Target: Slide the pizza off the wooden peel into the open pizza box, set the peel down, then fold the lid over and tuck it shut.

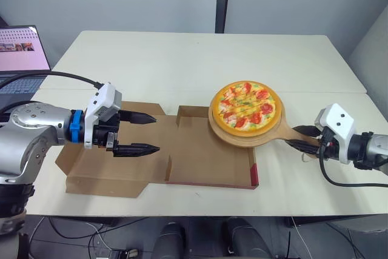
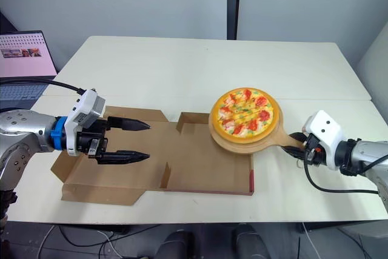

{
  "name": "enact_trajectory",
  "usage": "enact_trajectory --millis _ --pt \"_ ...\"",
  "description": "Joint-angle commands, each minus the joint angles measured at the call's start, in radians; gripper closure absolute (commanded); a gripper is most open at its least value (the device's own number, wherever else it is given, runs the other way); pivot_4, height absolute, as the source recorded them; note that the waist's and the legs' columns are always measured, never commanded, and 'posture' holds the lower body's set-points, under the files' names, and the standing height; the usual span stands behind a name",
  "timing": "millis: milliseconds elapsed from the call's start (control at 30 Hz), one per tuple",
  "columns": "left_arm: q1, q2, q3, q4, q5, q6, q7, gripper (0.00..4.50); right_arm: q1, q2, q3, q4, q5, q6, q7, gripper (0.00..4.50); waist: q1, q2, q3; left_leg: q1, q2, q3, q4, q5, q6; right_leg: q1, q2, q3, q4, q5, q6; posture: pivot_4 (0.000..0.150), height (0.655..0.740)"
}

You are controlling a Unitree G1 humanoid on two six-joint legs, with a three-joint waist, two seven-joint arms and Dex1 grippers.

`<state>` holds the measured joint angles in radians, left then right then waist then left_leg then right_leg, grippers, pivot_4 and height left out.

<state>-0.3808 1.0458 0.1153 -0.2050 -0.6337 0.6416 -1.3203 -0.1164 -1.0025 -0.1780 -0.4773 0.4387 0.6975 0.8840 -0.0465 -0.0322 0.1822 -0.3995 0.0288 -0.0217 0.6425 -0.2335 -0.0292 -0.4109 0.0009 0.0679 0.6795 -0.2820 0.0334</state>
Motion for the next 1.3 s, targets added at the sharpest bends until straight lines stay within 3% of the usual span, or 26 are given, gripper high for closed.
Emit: enact_trajectory --millis 33,1300 --pt "0.016 0.003 0.037 -0.036 -0.008 -0.013 0.010 0.00 -0.059 -0.037 -0.008 -0.030 -0.048 -0.093 0.015 2.89 -0.001 0.001 0.000 0.000 0.000 0.000 0.000 0.000 0.000 0.000 0.000 0.000 0.000 0.000 0.000 0.150 0.7306" --pt "0.000 -0.047 0.013 -0.038 -0.007 -0.027 0.030 0.00 -0.187 -0.052 0.043 0.069 -0.206 -0.287 0.064 2.89 -0.001 0.001 0.000 0.000 0.000 0.000 0.001 0.000 0.000 0.000 0.000 0.000 0.001 0.000 0.000 0.150 0.7306"
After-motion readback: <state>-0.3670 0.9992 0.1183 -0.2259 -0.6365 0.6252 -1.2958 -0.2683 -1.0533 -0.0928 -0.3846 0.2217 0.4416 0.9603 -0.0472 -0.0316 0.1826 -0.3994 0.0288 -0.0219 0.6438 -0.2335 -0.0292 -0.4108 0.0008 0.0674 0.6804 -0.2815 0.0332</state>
